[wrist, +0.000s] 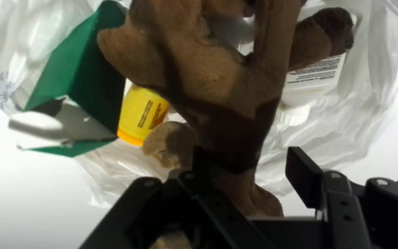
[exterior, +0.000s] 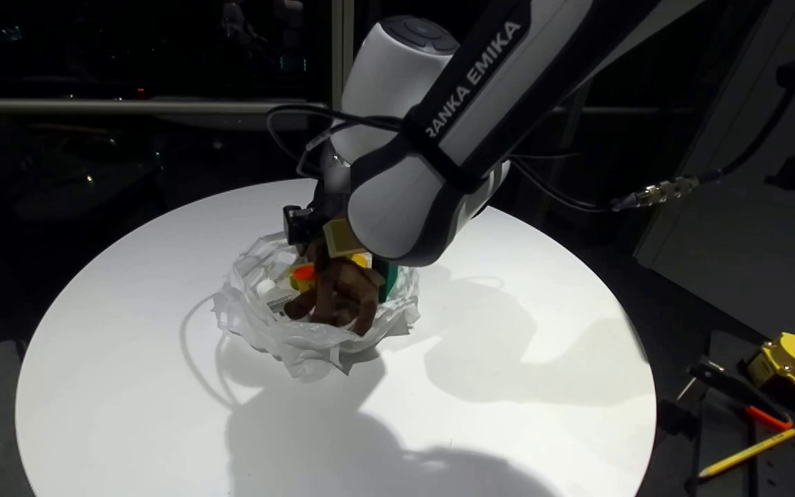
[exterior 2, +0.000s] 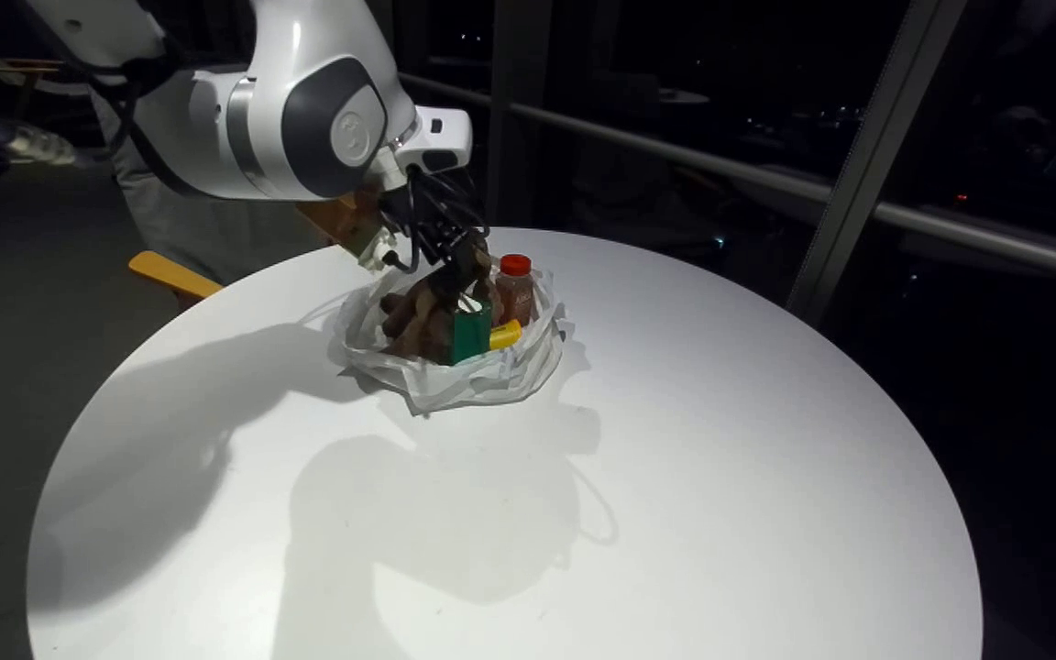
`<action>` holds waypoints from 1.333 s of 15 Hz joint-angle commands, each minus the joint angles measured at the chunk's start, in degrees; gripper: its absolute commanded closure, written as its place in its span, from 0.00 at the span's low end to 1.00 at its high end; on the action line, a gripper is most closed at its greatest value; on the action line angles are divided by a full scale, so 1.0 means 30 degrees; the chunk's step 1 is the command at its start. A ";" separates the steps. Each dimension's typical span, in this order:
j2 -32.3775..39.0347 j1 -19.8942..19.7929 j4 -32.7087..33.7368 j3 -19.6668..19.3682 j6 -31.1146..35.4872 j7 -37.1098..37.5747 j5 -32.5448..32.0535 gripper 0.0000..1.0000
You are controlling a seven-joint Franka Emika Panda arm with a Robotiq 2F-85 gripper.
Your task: Put the objects on the table into the plastic bag.
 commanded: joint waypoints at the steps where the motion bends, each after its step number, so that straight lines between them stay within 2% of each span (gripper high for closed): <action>1: -0.3099 -0.0343 -0.1120 0.0476 -0.1083 -0.0822 -0.0200 0.03; 3: -0.4858 0.0285 -0.1716 -0.0260 -0.2500 -0.0383 -0.0588 0.00; 6: -0.8028 -0.0181 -0.2771 0.0040 -0.6205 0.0190 -0.2030 0.00; 8: -1.0054 -0.1149 -0.3534 0.0860 -0.8784 0.0463 -0.3426 0.00; 12: -1.2978 -0.4086 -0.5629 0.3049 -1.2554 0.1166 -0.4925 0.00; 16: -1.4216 -0.6911 -0.8073 0.4993 -1.4986 -0.0419 -0.3329 0.00; 20: -1.4129 -0.8533 -1.0011 0.6075 -1.7341 -0.2982 -0.0477 0.00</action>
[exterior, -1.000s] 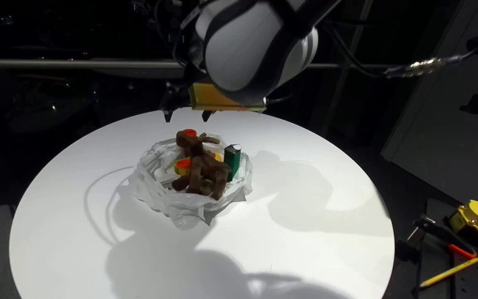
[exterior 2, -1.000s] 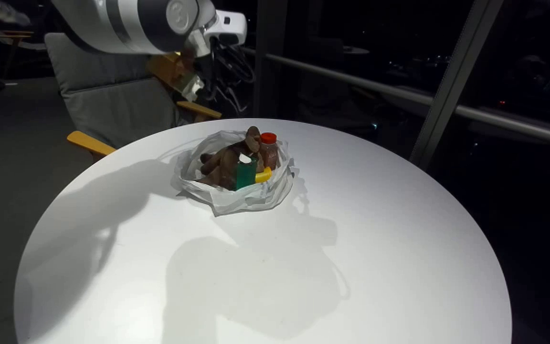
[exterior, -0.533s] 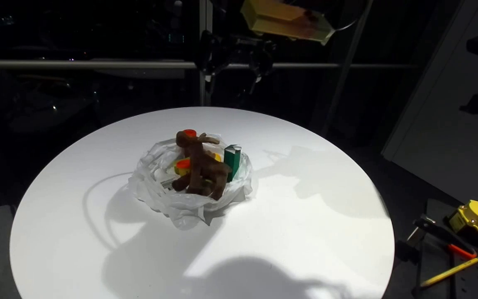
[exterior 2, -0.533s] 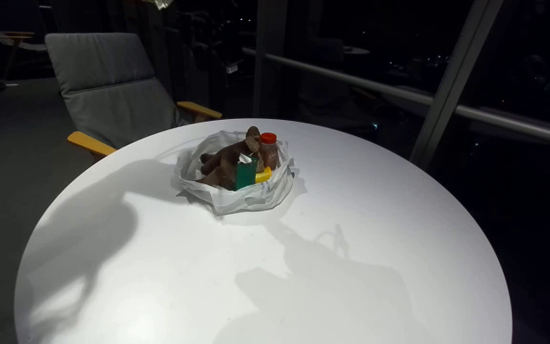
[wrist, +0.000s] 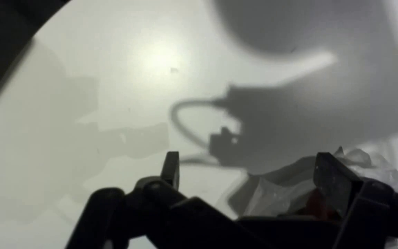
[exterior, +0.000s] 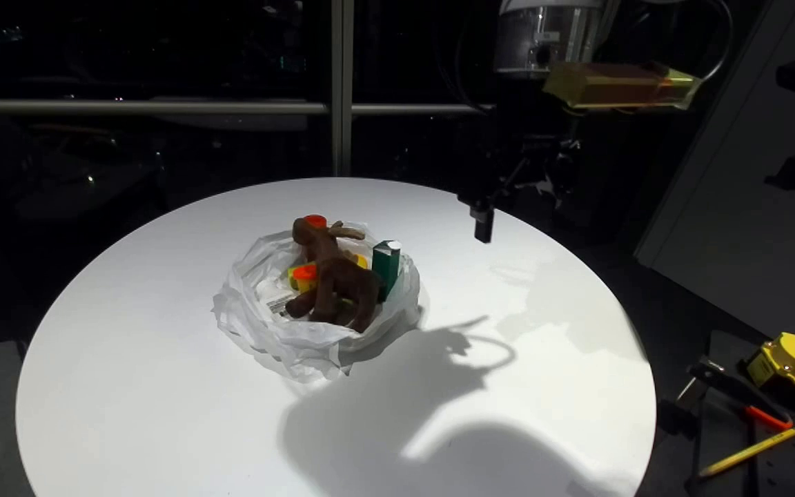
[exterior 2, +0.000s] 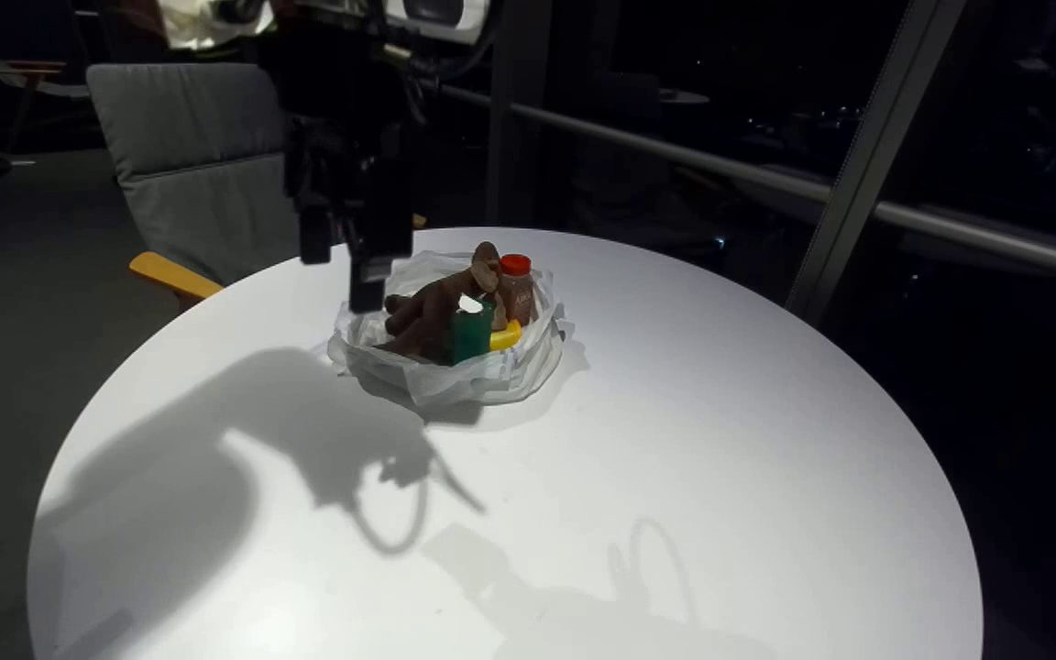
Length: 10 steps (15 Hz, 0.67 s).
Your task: Put the objects on the table into the plastic bag.
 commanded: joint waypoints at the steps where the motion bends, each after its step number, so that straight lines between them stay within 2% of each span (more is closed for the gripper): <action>1: -0.0969 -0.1382 -0.1978 0.1181 -0.2079 -0.1996 0.2063 0.00; 5: -0.3022 -0.1630 -0.4245 0.1922 -0.2925 -0.1727 0.2253 0.00; 10: -0.7044 -0.1582 -0.7124 0.2926 -0.2160 -0.1764 0.1729 0.00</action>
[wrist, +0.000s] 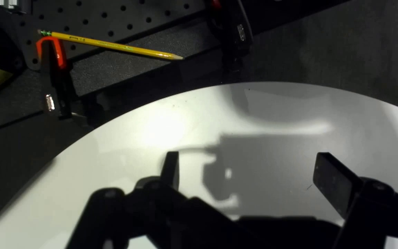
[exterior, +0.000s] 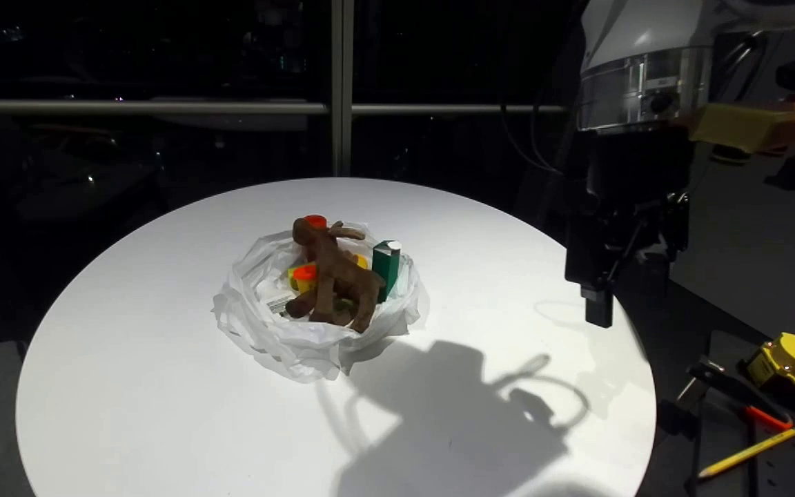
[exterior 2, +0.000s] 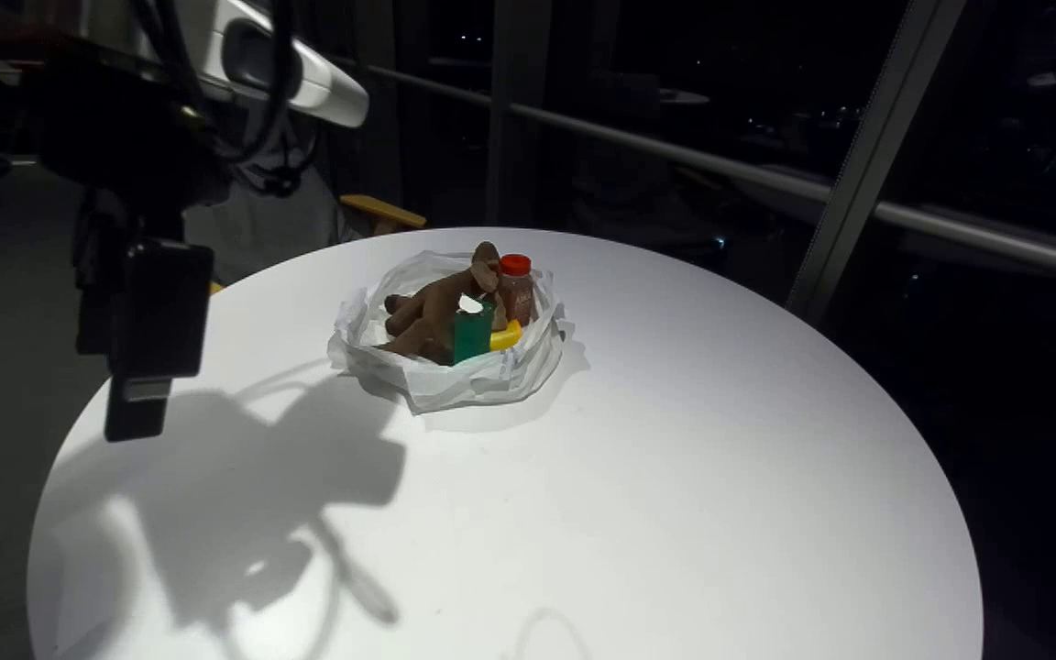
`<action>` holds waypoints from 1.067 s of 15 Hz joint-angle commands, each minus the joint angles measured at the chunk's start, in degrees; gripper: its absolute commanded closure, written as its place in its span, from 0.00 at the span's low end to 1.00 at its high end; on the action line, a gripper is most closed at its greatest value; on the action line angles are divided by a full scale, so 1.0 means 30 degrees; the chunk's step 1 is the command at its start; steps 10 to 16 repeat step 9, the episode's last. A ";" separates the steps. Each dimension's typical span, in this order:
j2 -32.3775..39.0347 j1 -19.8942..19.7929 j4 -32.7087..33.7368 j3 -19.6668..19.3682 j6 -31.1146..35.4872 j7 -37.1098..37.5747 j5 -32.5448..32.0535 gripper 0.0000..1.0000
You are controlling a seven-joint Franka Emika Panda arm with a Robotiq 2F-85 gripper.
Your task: Put the objects on the table into the plastic bag.
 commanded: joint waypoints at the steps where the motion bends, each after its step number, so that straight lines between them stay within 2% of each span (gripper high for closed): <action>1: -0.4119 -0.0301 -0.2664 0.0972 0.0712 -0.0472 -0.0156 0.00; 3: -0.5166 -0.0328 -0.3422 0.1332 0.1203 -0.0989 -0.0534 0.00; 4: -0.3236 -0.0461 -0.1988 0.1307 0.0313 -0.0475 -0.0019 0.00; 7: -0.4553 -0.0420 -0.2932 0.1522 0.0647 -0.0720 -0.0158 0.00; 16: -0.4662 -0.0418 -0.3022 0.1519 0.0693 -0.0786 -0.0172 0.00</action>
